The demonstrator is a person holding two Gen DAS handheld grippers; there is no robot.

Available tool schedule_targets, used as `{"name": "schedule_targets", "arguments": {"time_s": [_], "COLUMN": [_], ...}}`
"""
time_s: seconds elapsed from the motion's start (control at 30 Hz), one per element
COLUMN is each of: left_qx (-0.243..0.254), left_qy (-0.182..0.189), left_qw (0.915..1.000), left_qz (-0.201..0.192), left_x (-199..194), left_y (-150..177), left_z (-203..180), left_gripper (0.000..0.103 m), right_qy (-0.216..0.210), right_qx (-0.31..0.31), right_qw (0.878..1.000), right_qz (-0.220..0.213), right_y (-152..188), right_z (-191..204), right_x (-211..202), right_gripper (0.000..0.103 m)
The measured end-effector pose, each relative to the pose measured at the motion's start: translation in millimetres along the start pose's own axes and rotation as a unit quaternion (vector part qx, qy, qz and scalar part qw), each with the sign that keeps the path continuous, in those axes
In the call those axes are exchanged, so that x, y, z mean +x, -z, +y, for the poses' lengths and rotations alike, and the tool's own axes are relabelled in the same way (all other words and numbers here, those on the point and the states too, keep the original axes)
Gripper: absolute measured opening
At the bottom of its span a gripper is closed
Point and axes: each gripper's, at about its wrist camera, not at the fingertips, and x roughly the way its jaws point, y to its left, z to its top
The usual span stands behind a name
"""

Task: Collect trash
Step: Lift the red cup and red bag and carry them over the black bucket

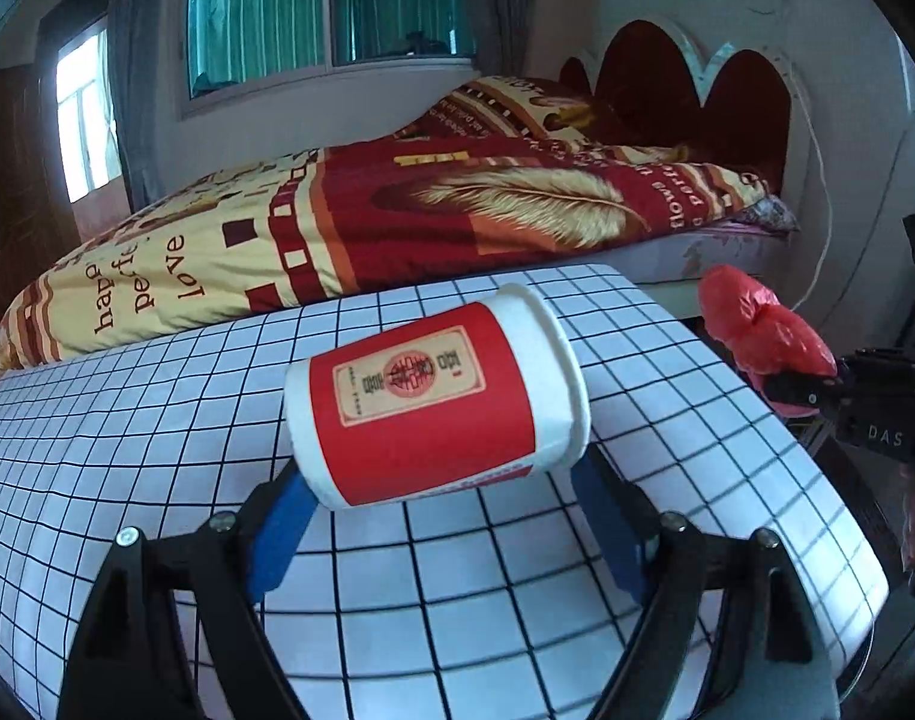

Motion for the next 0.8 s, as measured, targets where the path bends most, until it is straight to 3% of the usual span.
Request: {"name": "schedule_targets", "arguments": {"time_s": [0.4,0.8], "left_qx": [0.027,0.047], "left_qy": [0.038,0.081], "left_qw": [0.9987,0.9951], "left_qz": [-0.019,-0.03], "left_x": [-69,-114], "left_y": [28,47], "left_z": [-47,-99], "left_gripper": [0.083,0.083], "right_qy": [0.004,0.046], "right_qx": [0.034,0.049], "right_qw": [0.998,0.995], "right_qz": [-0.052,-0.067], "right_y": [62,133], "right_z": [-4,-27], "right_x": [-113,-179], "right_gripper": [0.022,0.022]}}
